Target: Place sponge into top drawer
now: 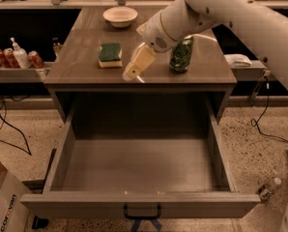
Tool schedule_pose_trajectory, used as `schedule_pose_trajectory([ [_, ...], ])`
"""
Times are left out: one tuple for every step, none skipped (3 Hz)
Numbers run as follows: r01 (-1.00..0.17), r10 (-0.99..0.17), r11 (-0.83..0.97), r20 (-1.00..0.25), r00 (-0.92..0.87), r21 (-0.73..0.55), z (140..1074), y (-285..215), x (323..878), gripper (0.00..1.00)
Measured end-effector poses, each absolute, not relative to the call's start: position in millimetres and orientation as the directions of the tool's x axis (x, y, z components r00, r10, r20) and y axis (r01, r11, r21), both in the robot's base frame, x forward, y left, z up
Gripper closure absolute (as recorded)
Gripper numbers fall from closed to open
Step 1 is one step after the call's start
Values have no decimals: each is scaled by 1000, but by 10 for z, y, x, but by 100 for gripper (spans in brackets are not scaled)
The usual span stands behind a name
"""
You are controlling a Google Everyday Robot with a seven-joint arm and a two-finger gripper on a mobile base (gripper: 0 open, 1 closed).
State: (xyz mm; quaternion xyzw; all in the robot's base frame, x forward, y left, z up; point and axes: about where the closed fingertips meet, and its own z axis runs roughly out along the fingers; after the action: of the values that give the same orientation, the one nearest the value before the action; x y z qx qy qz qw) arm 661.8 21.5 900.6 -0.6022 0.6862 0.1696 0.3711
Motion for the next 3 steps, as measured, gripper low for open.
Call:
schedule_pose_trajectory([
  [-952, -701, 217, -714, 1, -214, 9006, 215, 6618, 0],
  [-939, -680, 280, -731, -46, -201, 8884, 274, 6711, 0],
  [-922, -636, 336, -768, -70, -194, 8773, 429, 6945, 0],
])
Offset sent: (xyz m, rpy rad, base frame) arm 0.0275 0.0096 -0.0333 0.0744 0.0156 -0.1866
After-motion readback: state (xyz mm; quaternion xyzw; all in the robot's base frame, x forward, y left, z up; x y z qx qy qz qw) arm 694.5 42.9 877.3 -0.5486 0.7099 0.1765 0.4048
